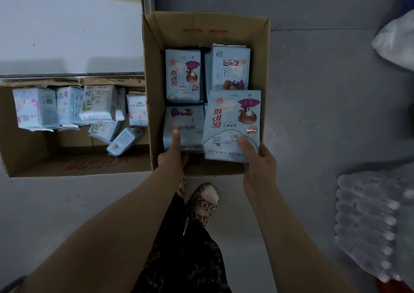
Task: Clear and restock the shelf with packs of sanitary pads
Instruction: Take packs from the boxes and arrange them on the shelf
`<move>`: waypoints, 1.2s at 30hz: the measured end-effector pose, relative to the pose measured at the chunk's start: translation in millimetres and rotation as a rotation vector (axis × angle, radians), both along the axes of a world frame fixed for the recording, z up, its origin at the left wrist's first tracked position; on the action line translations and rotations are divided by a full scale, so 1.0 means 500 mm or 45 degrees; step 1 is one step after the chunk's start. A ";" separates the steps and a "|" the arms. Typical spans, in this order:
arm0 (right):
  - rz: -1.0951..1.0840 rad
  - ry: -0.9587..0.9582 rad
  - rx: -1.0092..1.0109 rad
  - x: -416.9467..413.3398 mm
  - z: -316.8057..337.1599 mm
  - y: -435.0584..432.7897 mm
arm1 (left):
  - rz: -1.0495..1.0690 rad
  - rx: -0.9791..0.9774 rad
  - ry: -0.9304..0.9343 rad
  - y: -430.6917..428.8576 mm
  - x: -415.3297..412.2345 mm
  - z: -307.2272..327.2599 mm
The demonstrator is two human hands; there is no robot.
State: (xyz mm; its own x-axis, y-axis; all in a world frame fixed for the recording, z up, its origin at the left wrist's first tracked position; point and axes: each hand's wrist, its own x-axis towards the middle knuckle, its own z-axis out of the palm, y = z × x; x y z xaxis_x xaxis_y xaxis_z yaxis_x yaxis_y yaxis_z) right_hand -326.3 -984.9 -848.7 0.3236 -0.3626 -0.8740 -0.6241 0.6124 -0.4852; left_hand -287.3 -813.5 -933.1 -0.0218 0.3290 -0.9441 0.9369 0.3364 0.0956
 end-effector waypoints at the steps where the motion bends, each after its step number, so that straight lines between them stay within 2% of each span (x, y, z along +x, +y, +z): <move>1: -0.002 -0.016 0.002 -0.001 -0.007 0.001 | 0.017 -0.036 -0.015 -0.002 0.009 0.000; 7: -0.113 -0.057 0.010 -0.022 -0.034 0.005 | -0.007 -0.201 0.000 -0.024 0.075 -0.015; 14: -0.230 -0.036 0.078 -0.058 -0.064 0.007 | -0.034 -0.168 -0.075 -0.038 0.115 -0.014; 20: -0.299 0.004 0.113 -0.065 -0.070 0.016 | -0.060 -0.128 -0.030 -0.025 0.081 -0.022; 27: -0.305 0.033 0.137 -0.056 -0.075 0.018 | 0.122 -0.075 0.005 -0.002 0.022 -0.024; 31: -0.320 0.046 0.138 -0.053 -0.080 0.019 | 0.277 -0.203 -0.088 -0.001 0.042 -0.031; 34: -0.311 0.055 0.130 -0.054 -0.084 0.019 | 0.148 -0.272 -0.118 -0.002 0.060 -0.030; 36: -0.297 0.056 0.121 -0.056 -0.088 0.020 | -0.006 -0.268 -0.057 0.000 0.070 -0.029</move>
State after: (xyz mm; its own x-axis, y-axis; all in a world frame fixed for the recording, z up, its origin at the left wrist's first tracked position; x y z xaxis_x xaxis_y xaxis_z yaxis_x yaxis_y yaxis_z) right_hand -354.2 -975.1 -892.6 0.2018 -0.3383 -0.9191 -0.4800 0.7839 -0.3939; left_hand -252.2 -813.4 -947.9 0.0230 0.1242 -0.9920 0.9348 0.3492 0.0654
